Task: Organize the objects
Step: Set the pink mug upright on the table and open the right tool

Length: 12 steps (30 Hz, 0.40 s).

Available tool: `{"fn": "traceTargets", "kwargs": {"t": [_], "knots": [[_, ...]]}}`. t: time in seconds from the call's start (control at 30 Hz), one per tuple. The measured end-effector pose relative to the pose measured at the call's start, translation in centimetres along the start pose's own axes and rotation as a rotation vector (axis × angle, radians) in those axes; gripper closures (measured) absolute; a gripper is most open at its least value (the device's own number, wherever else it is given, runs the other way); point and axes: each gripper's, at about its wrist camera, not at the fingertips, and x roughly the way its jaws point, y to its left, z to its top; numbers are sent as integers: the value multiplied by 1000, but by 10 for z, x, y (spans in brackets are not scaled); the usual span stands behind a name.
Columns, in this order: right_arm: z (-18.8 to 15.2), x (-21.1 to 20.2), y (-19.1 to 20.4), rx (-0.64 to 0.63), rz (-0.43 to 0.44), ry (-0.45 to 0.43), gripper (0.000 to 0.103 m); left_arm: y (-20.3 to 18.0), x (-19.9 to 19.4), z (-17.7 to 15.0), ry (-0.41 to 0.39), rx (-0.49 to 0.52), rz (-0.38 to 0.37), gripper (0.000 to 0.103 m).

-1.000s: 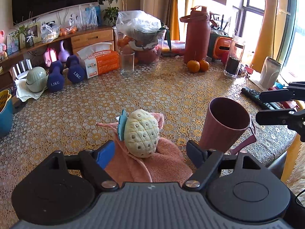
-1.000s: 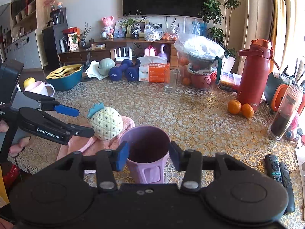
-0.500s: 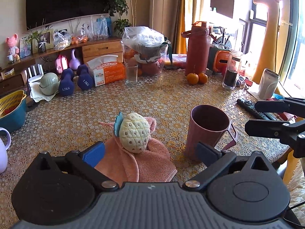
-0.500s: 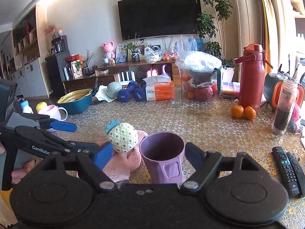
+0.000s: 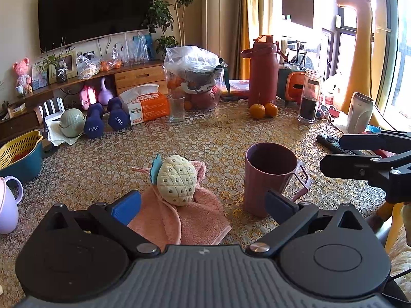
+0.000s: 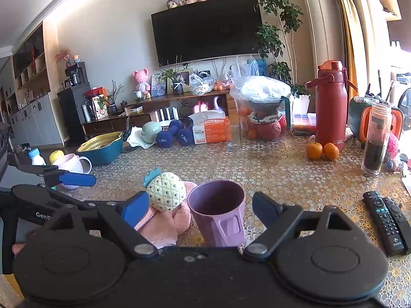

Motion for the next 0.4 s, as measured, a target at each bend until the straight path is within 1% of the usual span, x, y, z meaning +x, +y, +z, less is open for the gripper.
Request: {"fn": "traceTargets", "kwargs": {"t": [0.4], "knots": [[-5, -2, 3, -4, -4, 1, 16, 1, -1, -7, 10, -18, 0, 0]]}}
